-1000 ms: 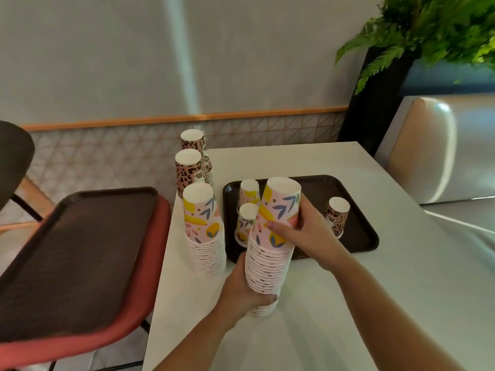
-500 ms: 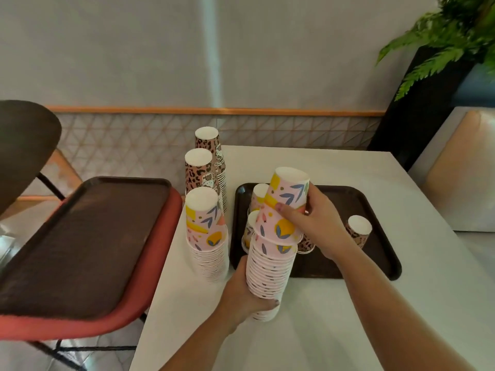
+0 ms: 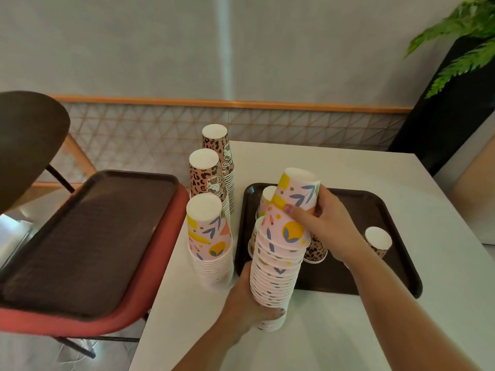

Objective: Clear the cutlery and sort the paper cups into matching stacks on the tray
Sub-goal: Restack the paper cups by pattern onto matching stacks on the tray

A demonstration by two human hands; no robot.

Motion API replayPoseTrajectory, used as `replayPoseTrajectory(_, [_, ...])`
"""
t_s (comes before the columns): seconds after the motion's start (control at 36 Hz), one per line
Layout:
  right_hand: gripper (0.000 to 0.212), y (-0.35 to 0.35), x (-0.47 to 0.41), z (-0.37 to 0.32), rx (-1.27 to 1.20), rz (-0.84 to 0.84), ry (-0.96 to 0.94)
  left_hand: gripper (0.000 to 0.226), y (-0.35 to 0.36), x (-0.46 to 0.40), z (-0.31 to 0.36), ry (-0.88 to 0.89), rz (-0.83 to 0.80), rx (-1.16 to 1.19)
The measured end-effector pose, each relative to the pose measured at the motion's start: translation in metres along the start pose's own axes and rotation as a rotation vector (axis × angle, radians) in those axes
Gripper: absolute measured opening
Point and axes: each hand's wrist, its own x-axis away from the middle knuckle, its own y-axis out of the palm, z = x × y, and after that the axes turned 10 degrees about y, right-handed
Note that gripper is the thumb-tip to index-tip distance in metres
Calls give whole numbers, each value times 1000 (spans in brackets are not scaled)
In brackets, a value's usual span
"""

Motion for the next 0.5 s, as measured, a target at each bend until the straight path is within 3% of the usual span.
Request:
replayPoseTrajectory(0.17, [36, -18, -22, -15, -383, -18, 37, 88, -3, -2, -5, -30, 17, -32])
replayPoseTrajectory(0.25, [21, -26, -35, -22, -502, -17, 44, 84, -4, -2, -8, -30, 33, -21])
replayPoseTrajectory(0.31, [13, -30, -42, -25, -547, -9, 72, 85, -4, -3, -10, -22, 44, -15])
replayPoseTrajectory(0.5, [26, -23, -51, -21, -495, -110, 115, 81, -5, -4, -9, -16, 112, 36])
